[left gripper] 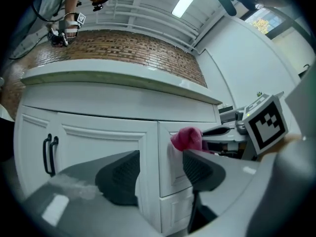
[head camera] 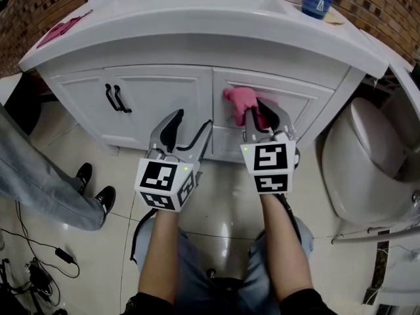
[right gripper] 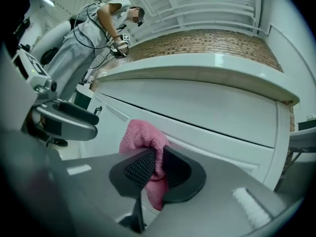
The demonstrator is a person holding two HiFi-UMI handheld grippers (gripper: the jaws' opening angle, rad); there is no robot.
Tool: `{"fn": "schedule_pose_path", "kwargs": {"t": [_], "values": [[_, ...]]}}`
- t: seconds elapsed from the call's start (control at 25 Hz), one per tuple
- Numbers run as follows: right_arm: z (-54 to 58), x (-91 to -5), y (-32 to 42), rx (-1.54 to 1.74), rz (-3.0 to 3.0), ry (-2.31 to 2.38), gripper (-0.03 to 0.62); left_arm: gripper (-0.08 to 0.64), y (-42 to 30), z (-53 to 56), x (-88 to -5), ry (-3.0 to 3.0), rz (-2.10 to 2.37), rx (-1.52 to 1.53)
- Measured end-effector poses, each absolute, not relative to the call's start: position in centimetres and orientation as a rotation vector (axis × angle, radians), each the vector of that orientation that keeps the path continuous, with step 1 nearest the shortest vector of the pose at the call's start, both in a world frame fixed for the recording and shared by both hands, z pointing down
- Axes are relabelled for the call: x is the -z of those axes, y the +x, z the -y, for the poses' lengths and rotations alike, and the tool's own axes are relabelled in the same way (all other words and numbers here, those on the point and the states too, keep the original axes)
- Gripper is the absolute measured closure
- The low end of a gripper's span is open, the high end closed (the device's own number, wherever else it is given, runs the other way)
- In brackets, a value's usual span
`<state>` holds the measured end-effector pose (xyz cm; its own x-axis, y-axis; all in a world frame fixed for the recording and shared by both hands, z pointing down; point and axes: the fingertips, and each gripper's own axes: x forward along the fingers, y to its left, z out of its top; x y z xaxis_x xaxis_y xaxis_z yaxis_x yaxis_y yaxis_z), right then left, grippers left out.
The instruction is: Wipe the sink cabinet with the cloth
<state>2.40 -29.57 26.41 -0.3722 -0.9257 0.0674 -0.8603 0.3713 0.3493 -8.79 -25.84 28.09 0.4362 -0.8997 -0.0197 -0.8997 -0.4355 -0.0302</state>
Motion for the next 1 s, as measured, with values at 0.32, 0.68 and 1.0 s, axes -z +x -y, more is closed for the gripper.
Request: {"fn": "schedule_pose_path", "kwargs": {"t": [0.32, 0.68, 1.0], "values": [[30.2, -25.6, -2.5, 0.482, 2.445, 1.564, 0.555, 0.287, -11.3, 24.7, -27.6, -2.593, -1.674, 0.006], [30.9, -25.6, 7.2, 0.378, 2.202, 1.825, 0.555, 0.287, -9.5, 25.2, -28.0, -2.628, -1.635, 0.006], [29.4, -26.6, 22.1, 0.159, 1.891, 2.105, 0.555, 0.287, -6.3, 26.8, -28.7, -2.702, -1.579, -0.034]]}}
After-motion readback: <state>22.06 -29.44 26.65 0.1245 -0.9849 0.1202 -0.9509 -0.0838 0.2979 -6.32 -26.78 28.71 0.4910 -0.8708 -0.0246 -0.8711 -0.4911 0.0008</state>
